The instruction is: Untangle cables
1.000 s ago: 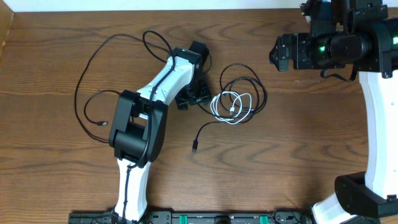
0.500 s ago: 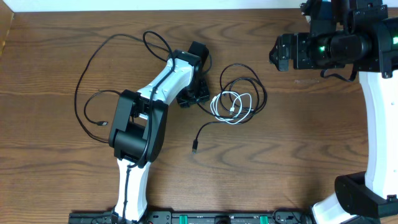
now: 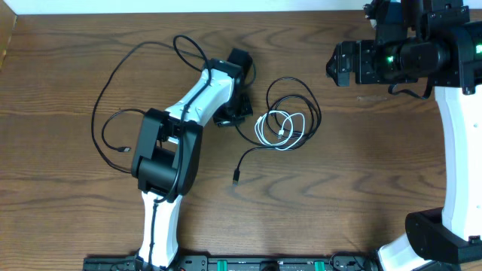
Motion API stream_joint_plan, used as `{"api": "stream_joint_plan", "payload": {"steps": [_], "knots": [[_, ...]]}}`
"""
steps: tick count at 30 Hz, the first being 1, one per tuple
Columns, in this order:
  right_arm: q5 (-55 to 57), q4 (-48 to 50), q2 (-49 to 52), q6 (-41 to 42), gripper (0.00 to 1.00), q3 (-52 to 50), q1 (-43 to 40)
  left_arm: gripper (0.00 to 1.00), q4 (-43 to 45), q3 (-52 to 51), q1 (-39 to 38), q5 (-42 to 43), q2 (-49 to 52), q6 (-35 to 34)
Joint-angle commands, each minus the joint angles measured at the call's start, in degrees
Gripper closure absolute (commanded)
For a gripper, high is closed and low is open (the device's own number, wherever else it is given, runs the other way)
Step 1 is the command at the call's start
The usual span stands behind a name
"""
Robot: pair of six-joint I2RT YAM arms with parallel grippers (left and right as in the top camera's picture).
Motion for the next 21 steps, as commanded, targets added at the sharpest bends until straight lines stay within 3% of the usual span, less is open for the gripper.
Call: {"api": "stream_joint_plan", "payload": {"steps": [1,9,14,18,19,21], "knots": [[2.21,-0.09,0.17,0.59,0.01,0.15,0.11,0.92,-1.42,4.98,1.03,-0.85,-7.43,1.53],[3.34,0.63,0.20,1.86,0.01,0.15,0.07,0.93,-0.09,5.92,1.05,2.27,-26.62,1.36],[3.32,0.50,0.46,2.14,0.01,0.09,0.07,0.90,-1.16,5.90,1.03,1.97,-33.16,1.07],[3.32,0.46,0.57,2.12,0.01,-0.70,0.07,0.41,-5.33,5.51,1.05,1.20,-32.74,0.87],[3.32,0.42,0.59,2.14,0.01,-0.87,0.07,0.33,-5.92,5.11,1.03,1.22,-32.15,0.83],[3.32,0.37,0.59,2.14,0.01,-1.27,0.07,0.29,-6.73,3.91,1.01,1.31,-30.69,-0.39]]}}
